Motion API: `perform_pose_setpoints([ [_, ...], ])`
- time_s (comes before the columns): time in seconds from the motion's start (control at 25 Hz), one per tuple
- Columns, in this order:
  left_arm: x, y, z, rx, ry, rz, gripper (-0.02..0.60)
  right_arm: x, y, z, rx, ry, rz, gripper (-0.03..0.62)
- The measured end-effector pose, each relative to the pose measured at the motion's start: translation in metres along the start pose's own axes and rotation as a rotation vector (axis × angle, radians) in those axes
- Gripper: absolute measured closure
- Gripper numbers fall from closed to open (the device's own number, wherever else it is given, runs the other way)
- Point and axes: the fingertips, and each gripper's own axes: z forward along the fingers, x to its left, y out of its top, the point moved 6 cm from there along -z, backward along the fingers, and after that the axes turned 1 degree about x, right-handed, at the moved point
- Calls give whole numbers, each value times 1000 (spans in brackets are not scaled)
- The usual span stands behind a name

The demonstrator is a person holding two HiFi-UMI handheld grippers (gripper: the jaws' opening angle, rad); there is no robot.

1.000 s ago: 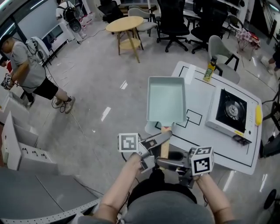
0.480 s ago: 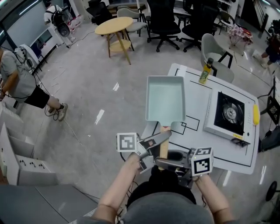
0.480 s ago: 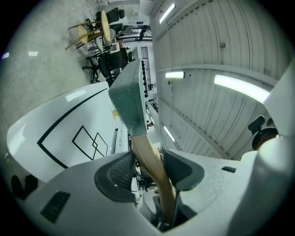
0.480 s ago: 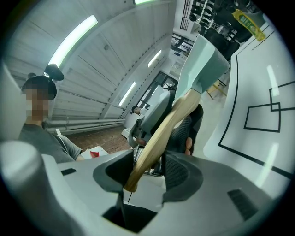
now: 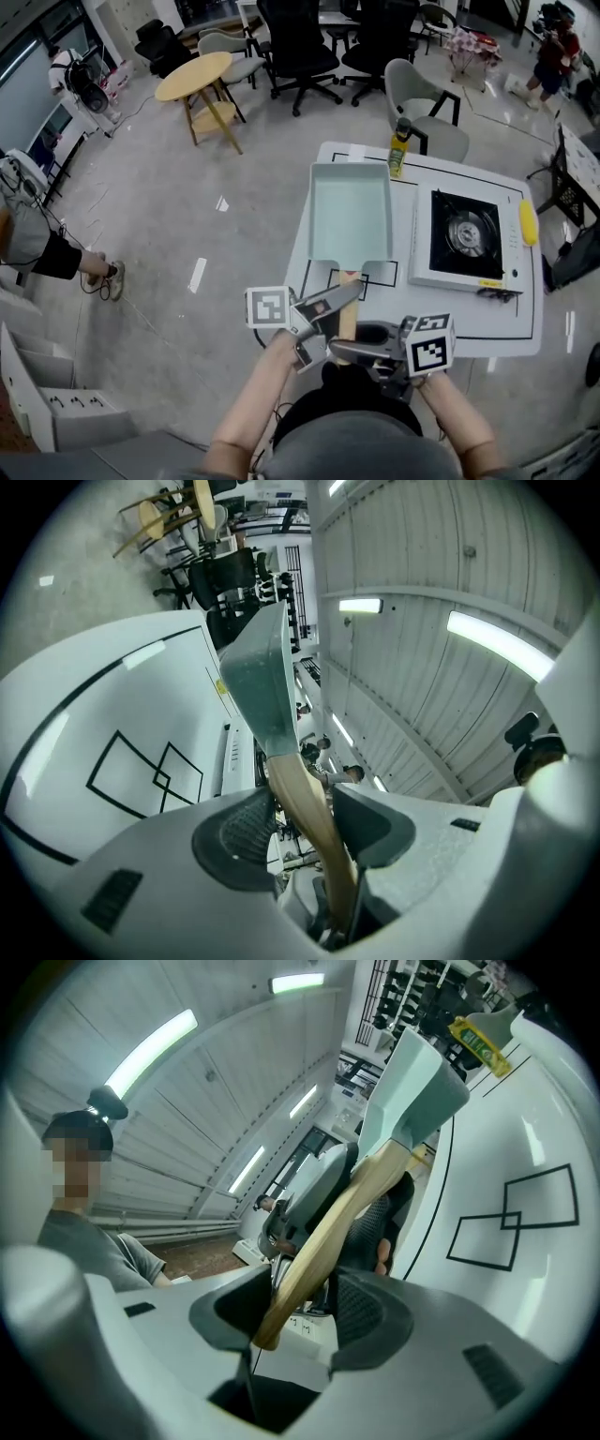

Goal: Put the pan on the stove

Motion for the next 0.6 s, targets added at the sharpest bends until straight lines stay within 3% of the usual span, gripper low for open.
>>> perform_pose_setpoints([
  [0.6, 13, -11, 128, 272, -58, -22, 393, -27, 22, -95, -233, -159, 32, 398],
])
